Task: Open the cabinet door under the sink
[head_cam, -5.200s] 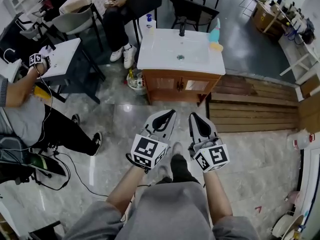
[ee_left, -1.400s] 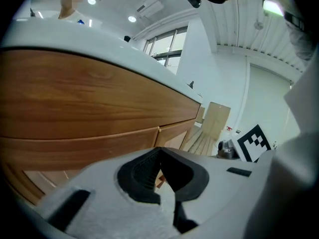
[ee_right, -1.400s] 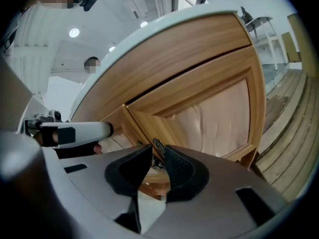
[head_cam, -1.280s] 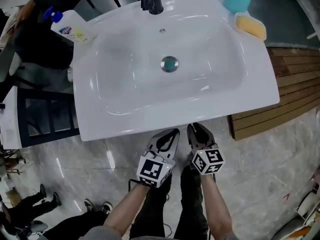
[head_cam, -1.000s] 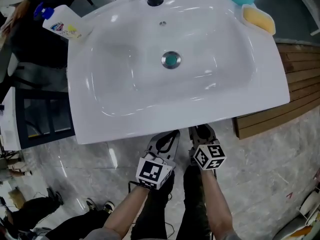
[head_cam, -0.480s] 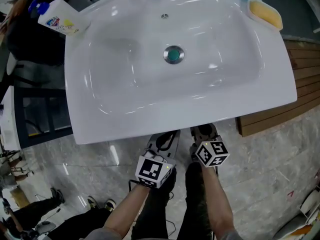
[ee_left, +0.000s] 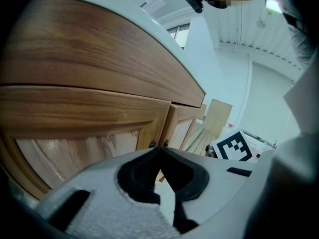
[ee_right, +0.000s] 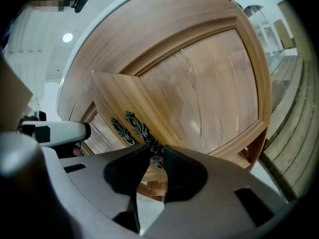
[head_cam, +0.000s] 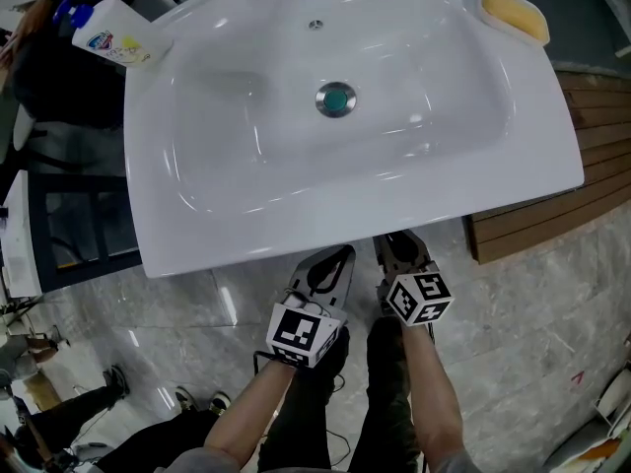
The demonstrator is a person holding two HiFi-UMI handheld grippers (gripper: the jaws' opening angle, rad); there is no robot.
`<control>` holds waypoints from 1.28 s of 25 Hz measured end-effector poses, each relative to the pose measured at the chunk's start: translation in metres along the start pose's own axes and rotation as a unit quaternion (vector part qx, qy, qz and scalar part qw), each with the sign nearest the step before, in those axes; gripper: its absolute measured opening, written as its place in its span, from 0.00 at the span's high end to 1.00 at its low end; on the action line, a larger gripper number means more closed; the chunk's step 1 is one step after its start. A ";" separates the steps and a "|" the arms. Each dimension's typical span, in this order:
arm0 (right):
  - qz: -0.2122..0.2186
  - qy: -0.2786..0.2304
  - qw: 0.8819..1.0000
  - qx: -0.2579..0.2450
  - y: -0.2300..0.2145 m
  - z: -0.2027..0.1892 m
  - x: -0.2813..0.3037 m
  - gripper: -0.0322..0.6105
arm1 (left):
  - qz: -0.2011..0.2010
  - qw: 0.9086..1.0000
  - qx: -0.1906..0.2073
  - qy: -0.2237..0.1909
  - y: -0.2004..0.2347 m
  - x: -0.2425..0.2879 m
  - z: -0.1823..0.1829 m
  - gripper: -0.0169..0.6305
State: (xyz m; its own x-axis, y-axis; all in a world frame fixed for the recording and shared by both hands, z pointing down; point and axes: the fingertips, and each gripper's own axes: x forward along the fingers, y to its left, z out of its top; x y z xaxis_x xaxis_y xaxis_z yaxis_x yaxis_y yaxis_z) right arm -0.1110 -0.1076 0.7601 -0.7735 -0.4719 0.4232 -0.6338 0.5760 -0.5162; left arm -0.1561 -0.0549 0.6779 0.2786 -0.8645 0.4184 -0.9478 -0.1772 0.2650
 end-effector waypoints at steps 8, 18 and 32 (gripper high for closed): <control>0.017 0.020 0.999 -0.019 -0.001 -0.019 -0.037 0.82 | -0.007 1.000 0.005 -0.001 -0.011 -0.004 0.002 0.96; 0.028 0.042 0.998 -0.027 -0.008 -0.035 -0.075 0.82 | -0.017 1.000 0.011 0.002 -0.022 -0.011 -0.003 0.96; 0.003 0.037 0.999 -0.027 -0.024 -0.047 -0.123 0.86 | -0.072 0.997 0.028 0.008 -0.071 0.010 -0.012 0.96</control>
State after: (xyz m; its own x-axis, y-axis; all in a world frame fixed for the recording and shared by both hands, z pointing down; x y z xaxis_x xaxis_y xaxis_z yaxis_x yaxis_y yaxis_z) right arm -0.0006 -0.0316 0.7549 -0.7742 -0.4183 0.4749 -0.6262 0.6153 -0.4789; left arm -0.0838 -0.0456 0.6739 0.4146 -0.8202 0.3942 -0.9047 -0.3251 0.2753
